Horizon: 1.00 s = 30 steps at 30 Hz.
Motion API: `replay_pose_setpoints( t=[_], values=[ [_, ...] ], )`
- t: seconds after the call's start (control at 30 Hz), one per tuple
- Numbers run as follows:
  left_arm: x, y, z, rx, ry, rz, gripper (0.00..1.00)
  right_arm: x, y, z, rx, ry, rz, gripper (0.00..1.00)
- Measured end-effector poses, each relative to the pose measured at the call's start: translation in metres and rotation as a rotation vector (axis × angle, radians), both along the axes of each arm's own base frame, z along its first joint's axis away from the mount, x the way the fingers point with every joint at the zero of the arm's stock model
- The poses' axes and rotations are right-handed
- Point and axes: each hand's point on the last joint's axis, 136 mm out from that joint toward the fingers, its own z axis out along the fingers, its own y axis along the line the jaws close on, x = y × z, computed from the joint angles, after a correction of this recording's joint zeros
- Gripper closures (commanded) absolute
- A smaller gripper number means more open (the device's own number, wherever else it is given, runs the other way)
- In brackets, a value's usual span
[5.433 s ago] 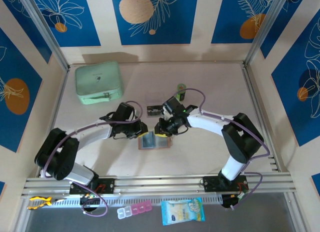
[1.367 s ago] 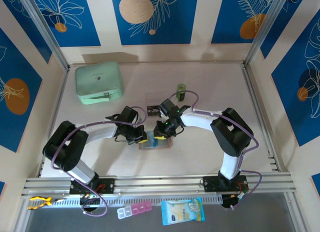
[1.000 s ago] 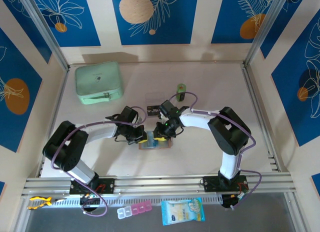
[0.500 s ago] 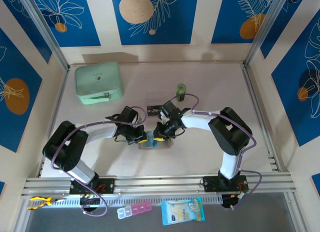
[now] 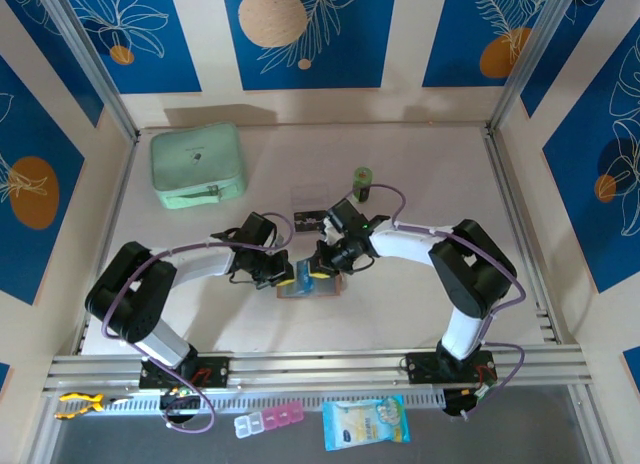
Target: Take the credit cards out of the card holder
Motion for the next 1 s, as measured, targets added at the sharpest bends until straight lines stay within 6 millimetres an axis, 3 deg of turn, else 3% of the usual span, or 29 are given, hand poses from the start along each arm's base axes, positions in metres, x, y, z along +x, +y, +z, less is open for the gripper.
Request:
replay_pose_setpoints(
  t=[0.4, 1.0],
  values=[
    [0.0, 0.001, 0.001, 0.001, -0.004, 0.002, 1.0, -0.005, -0.021, 0.002, -0.103, -0.018, 0.014, 0.95],
    [0.0, 0.002, 0.001, 0.003, -0.008, 0.003, 1.0, -0.006, -0.018, 0.003, -0.181, -0.047, 0.036, 0.9]
  ],
)
